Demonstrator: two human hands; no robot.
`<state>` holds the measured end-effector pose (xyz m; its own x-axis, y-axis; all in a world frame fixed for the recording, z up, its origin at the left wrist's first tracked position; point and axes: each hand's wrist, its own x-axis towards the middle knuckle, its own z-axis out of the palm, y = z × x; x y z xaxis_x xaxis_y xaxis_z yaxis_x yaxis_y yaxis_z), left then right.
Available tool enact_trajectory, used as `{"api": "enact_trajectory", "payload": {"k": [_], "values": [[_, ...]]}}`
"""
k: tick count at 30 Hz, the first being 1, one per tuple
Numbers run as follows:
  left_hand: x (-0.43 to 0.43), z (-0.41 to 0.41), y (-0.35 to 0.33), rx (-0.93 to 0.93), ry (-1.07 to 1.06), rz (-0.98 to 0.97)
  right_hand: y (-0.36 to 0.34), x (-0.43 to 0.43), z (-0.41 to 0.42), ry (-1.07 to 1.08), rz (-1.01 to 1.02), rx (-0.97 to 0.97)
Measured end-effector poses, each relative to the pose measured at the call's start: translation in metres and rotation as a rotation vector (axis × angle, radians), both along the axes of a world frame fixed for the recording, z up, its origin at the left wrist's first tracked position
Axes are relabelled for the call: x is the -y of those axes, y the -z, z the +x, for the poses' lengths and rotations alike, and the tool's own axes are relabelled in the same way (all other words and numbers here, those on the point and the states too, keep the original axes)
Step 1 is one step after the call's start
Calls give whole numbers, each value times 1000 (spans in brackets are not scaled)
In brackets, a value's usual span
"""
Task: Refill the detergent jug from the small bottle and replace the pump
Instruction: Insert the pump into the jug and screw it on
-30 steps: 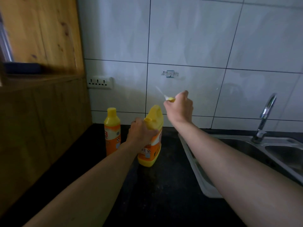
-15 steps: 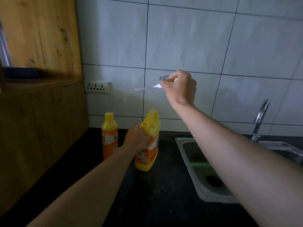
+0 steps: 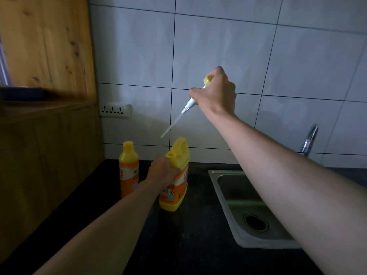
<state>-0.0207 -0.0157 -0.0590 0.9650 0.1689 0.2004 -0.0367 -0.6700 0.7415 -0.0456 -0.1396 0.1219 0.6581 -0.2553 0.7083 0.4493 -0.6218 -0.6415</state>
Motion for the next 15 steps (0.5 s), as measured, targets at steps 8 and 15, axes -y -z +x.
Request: {"api": "enact_trajectory", "payload": {"k": [8,15], "values": [[0,1,-2,1,27,16,-15,3,-5,-25,66,60],[-2,1,-4,-8,44,16,-22,0,-9,-44,47,77]]}}
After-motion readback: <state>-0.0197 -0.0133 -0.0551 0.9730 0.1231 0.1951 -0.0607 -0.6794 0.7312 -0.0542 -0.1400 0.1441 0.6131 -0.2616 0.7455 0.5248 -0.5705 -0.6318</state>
